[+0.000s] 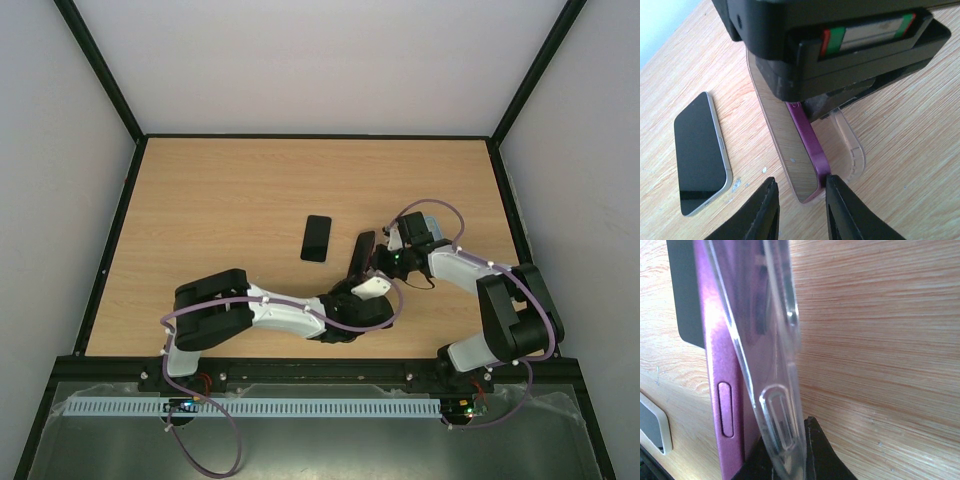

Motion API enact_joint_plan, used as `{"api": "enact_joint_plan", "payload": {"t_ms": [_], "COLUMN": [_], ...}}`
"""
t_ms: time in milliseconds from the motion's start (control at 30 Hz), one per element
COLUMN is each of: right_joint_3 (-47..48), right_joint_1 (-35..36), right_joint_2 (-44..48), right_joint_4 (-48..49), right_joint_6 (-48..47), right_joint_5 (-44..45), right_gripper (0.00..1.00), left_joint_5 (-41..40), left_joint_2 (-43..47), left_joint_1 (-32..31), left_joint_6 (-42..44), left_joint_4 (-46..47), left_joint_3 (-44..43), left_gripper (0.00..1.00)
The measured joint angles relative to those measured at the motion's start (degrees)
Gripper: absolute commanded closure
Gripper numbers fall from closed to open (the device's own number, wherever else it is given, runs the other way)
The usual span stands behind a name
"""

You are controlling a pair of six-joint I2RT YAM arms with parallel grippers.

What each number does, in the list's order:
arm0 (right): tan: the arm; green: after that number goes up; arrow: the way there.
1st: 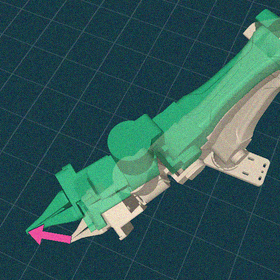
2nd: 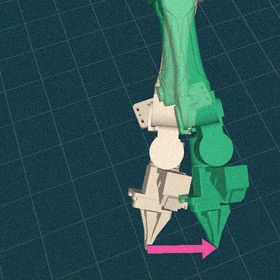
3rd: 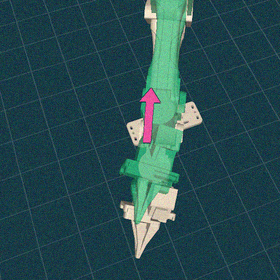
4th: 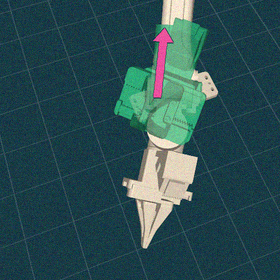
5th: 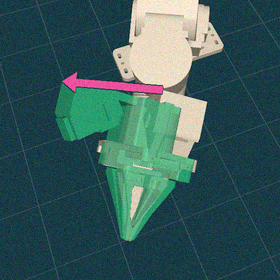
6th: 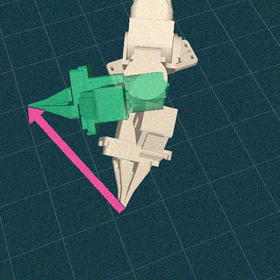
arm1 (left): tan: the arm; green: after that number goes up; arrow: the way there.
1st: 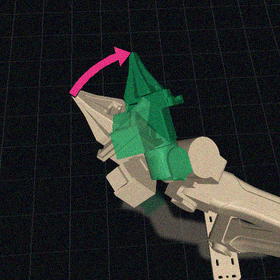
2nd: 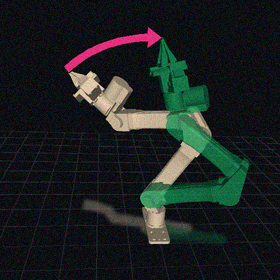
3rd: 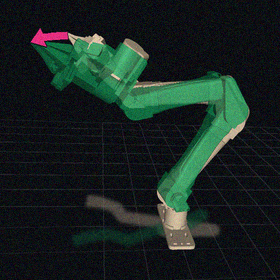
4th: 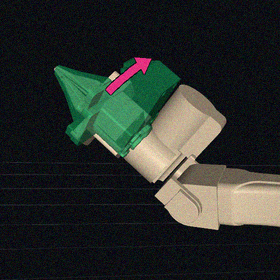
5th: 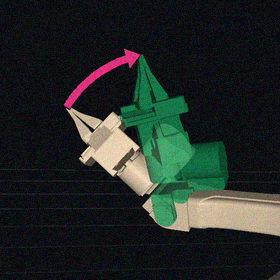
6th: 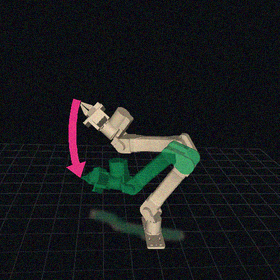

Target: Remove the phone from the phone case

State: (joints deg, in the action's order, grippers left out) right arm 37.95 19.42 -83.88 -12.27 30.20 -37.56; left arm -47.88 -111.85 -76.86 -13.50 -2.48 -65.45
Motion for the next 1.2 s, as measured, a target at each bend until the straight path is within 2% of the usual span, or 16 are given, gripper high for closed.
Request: {"api": "enact_joint_plan", "payload": {"t_ms": [133,233,400,533,733,767,800,867,900,933,1000,1200], "right_joint_3": [0.00,-0.07,-0.22,-1.29,-2.25,-2.32,-2.45,-2.75,-2.95,-3.13,-3.21,-3.37], "right_joint_1": [0.00,0.00,0.00,0.52,0.85,0.85,0.85,0.85,0.85,0.83,0.85,0.85], "right_joint_2": [0.44,0.63,0.68,2.60,7.61,8.17,8.68,9.46,9.79,10.03,10.08,10.05], "right_joint_4": [0.83,1.03,1.01,-1.73,-4.04,-4.20,-4.22,-4.28,-4.37,-4.42,-4.57,-4.63], "right_joint_6": [0.00,0.02,0.02,-0.72,-1.68,-1.70,-1.70,-1.68,-1.66,-1.62,-1.57,-1.44], "right_joint_5": [0.33,0.37,0.39,0.72,7.85,8.81,9.55,10.19,10.16,9.99,9.29,6.99], "right_gripper": [0.98,0.98,0.98,0.98,0.98,0.98,0.98,0.98,0.98,0.98,0.98,0.98], "left_joint_5": [0.52,0.98,1.25,-1.70,-4.44,-4.44,-4.04,-2.38,-1.31,-0.24,1.29,6.10], "left_joint_2": [0.00,0.00,0.61,3.89,12.66,13.88,15.37,16.81,16.98,16.79,15.76,10.69], "left_joint_1": [0.52,0.76,0.83,2.82,4.66,4.57,4.52,4.46,4.28,4.13,3.50,2.36], "left_joint_6": [-0.11,0.07,0.04,-0.85,-4.07,-4.48,-4.66,-3.87,-3.04,-2.14,-0.42,3.76], "left_joint_4": [0.72,1.33,1.88,1.42,0.28,0.33,0.57,1.62,2.62,3.48,5.09,8.92], "left_joint_3": [0.22,0.61,1.60,3.69,6.10,6.43,6.95,7.89,8.35,8.70,9.25,9.40], "left_gripper": [0.91,0.97,0.98,0.97,0.98,0.95,0.85,0.56,0.46,0.41,0.36,0.34]}}
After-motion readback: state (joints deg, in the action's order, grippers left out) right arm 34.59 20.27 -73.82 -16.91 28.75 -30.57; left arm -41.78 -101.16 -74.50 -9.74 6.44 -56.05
